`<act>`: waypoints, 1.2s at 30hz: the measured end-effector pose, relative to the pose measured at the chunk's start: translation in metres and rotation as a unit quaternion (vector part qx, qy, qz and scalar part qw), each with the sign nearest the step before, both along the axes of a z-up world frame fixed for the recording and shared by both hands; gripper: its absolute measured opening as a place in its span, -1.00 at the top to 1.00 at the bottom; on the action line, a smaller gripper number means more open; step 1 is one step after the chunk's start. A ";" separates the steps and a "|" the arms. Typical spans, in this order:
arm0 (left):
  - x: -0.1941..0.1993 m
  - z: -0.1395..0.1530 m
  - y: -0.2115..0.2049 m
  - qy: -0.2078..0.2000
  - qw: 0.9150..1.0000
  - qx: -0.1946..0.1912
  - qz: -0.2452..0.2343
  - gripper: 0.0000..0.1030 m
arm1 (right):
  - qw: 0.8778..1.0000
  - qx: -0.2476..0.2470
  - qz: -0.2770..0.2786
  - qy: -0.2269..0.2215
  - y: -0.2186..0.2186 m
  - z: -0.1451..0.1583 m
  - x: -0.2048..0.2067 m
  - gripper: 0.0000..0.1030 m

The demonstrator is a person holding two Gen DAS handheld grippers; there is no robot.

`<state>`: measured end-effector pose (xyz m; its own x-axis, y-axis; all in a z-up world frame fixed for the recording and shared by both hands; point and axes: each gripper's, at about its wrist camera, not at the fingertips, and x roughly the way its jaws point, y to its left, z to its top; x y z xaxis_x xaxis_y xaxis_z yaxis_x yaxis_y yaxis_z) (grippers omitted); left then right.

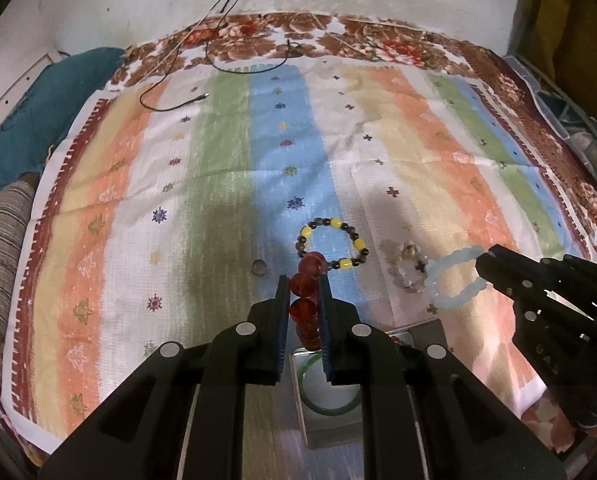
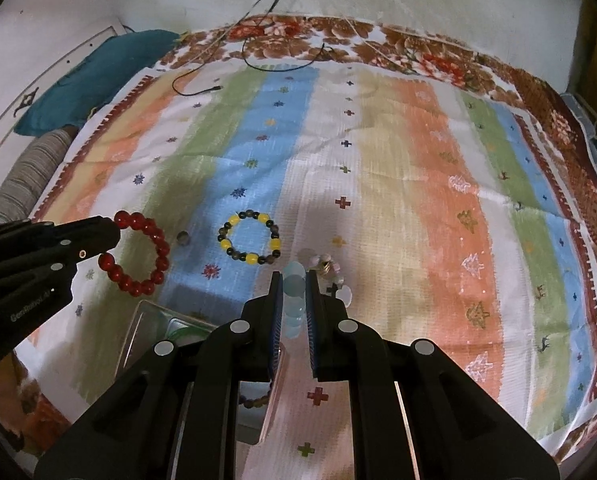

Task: Organize jewelry
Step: 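Lift and carry red bracelet with left gripper while right carries aqua bracelet to tin, then lower both bracelets into the silver tin and open both grippers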

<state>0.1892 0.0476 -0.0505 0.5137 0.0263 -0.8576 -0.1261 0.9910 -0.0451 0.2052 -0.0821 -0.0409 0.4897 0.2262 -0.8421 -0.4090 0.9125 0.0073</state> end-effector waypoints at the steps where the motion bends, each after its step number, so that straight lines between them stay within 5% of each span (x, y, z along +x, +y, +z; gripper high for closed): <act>1: -0.002 0.003 -0.002 -0.004 1.000 -0.001 -0.002 0.75 | 1.000 -0.001 0.001 -0.003 0.000 0.001 -0.002 0.76; 36: -0.067 0.017 -0.034 -0.029 0.999 -0.017 -0.026 0.75 | 0.999 0.030 0.044 -0.004 -0.002 0.014 -0.060 0.76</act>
